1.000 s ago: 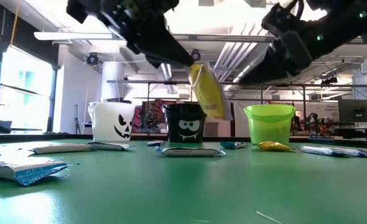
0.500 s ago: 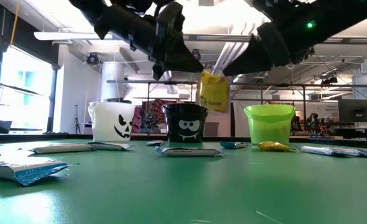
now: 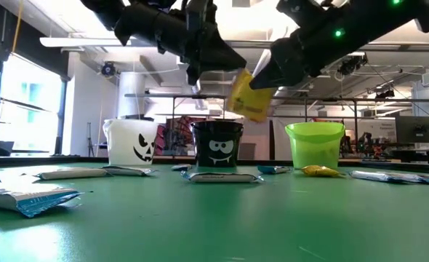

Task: Sort candy by brand, put in halloween buckets
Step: Put the yellow candy into the green bucket

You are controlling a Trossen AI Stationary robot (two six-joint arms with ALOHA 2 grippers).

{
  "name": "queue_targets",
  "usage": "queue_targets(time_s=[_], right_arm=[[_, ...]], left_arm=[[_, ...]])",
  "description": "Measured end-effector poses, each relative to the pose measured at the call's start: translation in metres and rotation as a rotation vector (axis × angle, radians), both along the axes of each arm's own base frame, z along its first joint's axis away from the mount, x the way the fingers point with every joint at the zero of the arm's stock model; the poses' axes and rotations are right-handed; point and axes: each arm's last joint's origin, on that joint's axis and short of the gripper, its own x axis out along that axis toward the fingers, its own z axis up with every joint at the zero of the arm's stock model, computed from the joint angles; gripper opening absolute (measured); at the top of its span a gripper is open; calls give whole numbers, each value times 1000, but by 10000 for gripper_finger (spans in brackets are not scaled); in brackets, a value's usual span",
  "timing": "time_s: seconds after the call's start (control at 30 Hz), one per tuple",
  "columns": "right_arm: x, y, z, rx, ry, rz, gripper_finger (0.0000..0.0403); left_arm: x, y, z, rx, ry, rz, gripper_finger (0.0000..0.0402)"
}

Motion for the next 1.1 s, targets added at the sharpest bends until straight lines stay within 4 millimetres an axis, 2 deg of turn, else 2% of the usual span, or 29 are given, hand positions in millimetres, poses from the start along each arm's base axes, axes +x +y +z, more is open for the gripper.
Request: queue_targets(time_s=[0.13,0.4,0.5,0.63,0.83,0.97,1.1], right_arm=[[1,-3,0,3,5,-5,182],[5,-7,-3,88,42,104,41],[3,-5,-3,86,54,115,21],[-4,-1,1,137,66,150,40],[-8,1,-4,360,156,304,123],[-14,-1,-17,362,279,276,182],[-12,-9,-22,425,286,231,213]], left_arm=[[1,-1,2,13,-24,-9,0],[1,-6,3,63,-27,-39,0],[1,-9,2,80,-25,-54,0],[0,-13,0,113,-1,-84,0],[-5,-24,-11,193,115,-148,1],[-13,-34,-26,221,144,-138,0],[-23,-38,-42,205,130,-115,0]])
